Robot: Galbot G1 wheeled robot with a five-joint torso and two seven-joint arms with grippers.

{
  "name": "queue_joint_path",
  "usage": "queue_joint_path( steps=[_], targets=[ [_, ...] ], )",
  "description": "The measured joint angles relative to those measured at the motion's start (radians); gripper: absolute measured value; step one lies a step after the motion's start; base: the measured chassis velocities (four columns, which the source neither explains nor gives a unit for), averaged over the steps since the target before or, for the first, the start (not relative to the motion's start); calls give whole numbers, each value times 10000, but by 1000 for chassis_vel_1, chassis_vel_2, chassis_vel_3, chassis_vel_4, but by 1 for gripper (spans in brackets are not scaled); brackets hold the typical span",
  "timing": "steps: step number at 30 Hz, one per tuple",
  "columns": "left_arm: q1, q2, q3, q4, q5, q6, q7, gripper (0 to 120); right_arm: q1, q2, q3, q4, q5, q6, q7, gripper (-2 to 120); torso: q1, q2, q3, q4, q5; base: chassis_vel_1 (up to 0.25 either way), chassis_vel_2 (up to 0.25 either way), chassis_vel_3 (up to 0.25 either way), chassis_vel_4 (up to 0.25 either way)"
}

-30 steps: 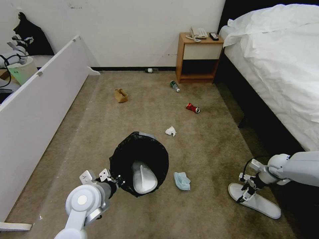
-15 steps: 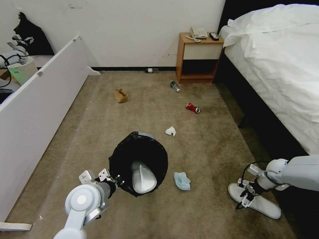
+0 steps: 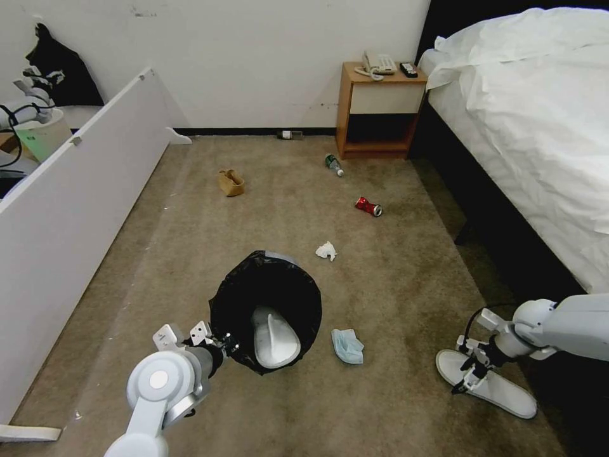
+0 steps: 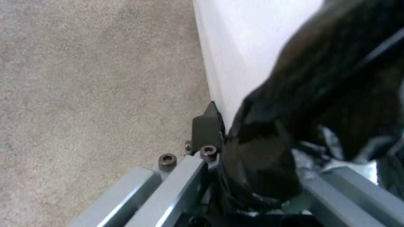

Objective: Pick up the trash bin and place the garbage on the floor into it.

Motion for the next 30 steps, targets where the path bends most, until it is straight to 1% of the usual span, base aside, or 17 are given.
queue_joint_path(
  steps=[12, 15, 19, 30],
  targets=[
    [-44, 1, 70, 8, 10, 1, 5, 0, 401, 159, -40, -277, -27, 52, -22, 100, 0, 0, 0, 1, 1, 0, 0, 0, 0],
    [-24, 15, 84, 6, 9, 0, 11, 0, 423, 264, -61, -326, -28, 61, -25, 100, 0, 0, 0, -1, 2, 0, 0, 0, 0],
    [2, 32, 84, 3, 9, 0, 29, 0, 358, 274, -53, -411, -25, 77, -24, 100, 0, 0, 0, 0, 0, 0, 0, 0, 0],
    [110, 74, 61, 6, 41, 0, 125, 0, -237, -103, 105, -1392, 7, 248, -116, 100, 0, 0, 0, 2, 2, 0, 0, 0, 0]
  ],
)
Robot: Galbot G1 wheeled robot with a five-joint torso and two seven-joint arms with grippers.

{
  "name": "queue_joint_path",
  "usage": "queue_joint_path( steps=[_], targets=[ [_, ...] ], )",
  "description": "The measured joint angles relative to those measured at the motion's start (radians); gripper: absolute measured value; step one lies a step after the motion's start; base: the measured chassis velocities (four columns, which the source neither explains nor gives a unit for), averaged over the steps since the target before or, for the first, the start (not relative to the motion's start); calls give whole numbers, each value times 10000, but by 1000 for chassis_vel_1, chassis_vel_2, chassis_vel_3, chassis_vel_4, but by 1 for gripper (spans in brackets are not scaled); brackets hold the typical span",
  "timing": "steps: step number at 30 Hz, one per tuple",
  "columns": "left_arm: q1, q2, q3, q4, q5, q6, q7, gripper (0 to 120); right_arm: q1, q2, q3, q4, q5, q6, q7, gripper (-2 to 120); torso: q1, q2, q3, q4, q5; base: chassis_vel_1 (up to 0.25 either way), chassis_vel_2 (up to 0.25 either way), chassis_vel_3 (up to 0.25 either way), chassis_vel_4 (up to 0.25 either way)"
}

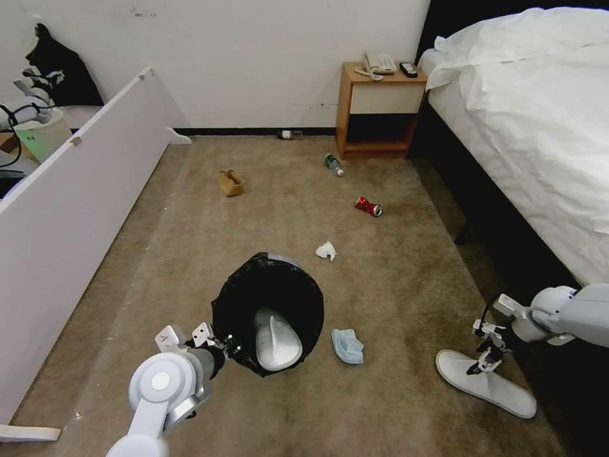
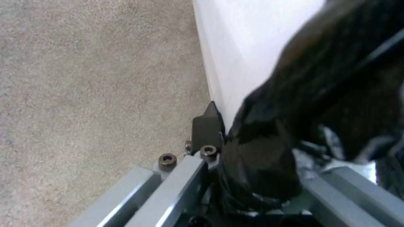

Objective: Pick up the trash bin and place the garbage on the floor into it.

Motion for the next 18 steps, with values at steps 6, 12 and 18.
queue_joint_path(
  steps=[6, 12, 18],
  targets=[
    [-6, 11, -15, -5, 1, 0, 0, 0, -224, -110, 77, -350, -2, 57, -67, 100, 0, 0, 0, -1, 0, 0, 0, 0, 0],
    [22, -9, -22, -7, 27, 0, 1, 0, -548, -296, 189, -817, -1, 156, -84, 100, 0, 1, 0, -1, -1, 0, 0, 0, 0],
    [58, -12, -51, -7, 55, 0, 10, 0, -709, -398, 212, -1056, 0, 179, -243, 100, 0, 1, 0, 0, -1, 0, 0, 0, 0]
  ],
)
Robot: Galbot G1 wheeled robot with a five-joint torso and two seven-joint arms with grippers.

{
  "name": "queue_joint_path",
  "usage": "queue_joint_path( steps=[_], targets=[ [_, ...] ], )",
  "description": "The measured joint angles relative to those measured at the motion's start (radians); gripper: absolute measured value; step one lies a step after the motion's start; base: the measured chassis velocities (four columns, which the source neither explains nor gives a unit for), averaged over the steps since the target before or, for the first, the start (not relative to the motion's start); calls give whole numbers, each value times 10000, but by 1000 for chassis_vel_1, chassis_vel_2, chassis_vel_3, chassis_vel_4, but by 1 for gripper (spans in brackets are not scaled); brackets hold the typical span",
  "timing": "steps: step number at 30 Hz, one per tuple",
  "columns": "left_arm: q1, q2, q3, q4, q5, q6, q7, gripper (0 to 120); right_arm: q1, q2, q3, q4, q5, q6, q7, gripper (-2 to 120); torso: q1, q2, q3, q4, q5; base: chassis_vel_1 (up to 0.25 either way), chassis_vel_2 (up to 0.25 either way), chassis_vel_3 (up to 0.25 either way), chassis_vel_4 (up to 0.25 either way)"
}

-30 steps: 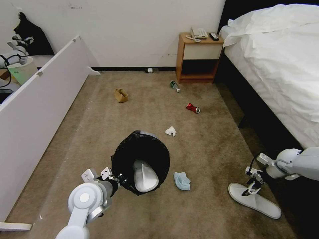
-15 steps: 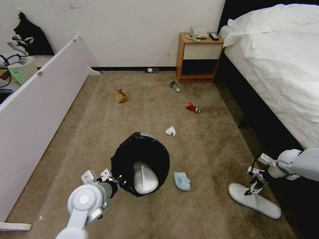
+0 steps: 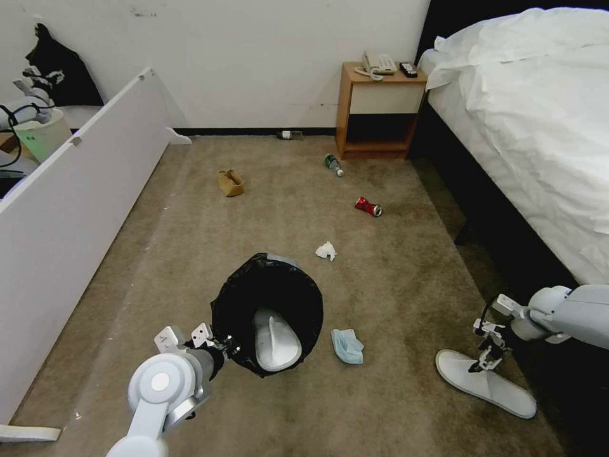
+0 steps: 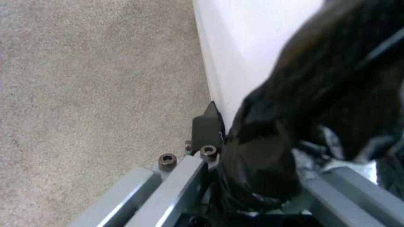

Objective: Pick up the trash bin and place the garbage on the floor into it.

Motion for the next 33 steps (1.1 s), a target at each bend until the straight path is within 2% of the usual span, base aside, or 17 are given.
queue_joint_path(
  steps=[7, 33],
  targets=[
    [-22, -15, -2, -1, 58, 0, 7, 0, -112, 8, -41, 62, -54, -77, -492, 100, 0, 0, 0, -2, 0, 0, 0, 0, 0],
    [-136, -59, 42, 225, 218, 0, 148, 0, -177, -238, -177, -56, 70, -54, -381, 100, 0, 0, 0, -1, 0, 0, 0, 0, 0]
  ],
)
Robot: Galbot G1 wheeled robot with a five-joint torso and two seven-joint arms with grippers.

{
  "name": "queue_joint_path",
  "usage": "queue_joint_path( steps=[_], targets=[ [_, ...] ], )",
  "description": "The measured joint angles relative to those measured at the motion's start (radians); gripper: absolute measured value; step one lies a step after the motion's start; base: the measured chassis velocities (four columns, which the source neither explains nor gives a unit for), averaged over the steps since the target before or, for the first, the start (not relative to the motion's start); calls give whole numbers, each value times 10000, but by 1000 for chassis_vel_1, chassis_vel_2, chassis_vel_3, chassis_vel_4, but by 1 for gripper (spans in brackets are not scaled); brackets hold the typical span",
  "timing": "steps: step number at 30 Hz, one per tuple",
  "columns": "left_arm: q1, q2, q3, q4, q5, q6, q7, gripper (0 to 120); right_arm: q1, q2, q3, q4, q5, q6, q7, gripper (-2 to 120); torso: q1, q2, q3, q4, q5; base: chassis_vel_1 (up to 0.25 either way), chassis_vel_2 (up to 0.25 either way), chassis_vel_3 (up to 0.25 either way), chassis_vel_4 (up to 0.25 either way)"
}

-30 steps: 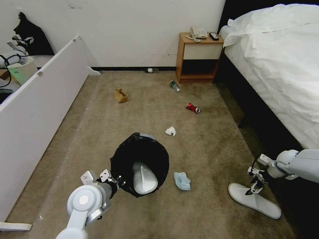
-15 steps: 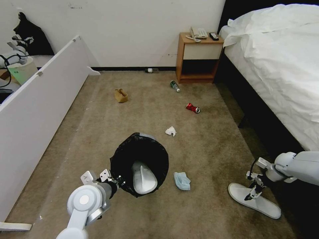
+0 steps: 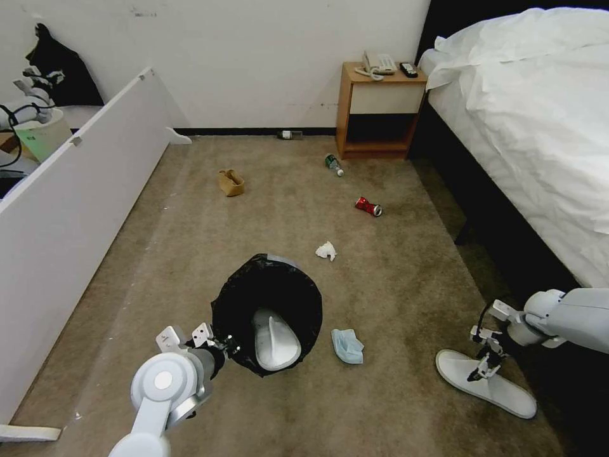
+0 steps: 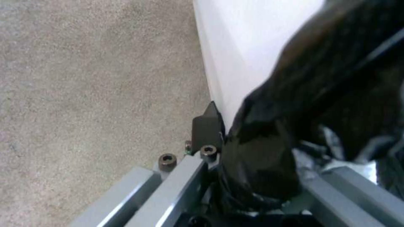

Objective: Pick up the trash bin and place the garbage on the floor into it.

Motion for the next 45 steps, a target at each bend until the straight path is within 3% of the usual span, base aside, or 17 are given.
queue_joint_path(
  steps=[45],
  targets=[
    [50, 192, -92, 64, -61, 0, 191, 0, -58, -870, -525, -13, 188, 63, 447, 100, 0, 0, 0, 1, 0, 0, 0, 0, 0]
  ],
)
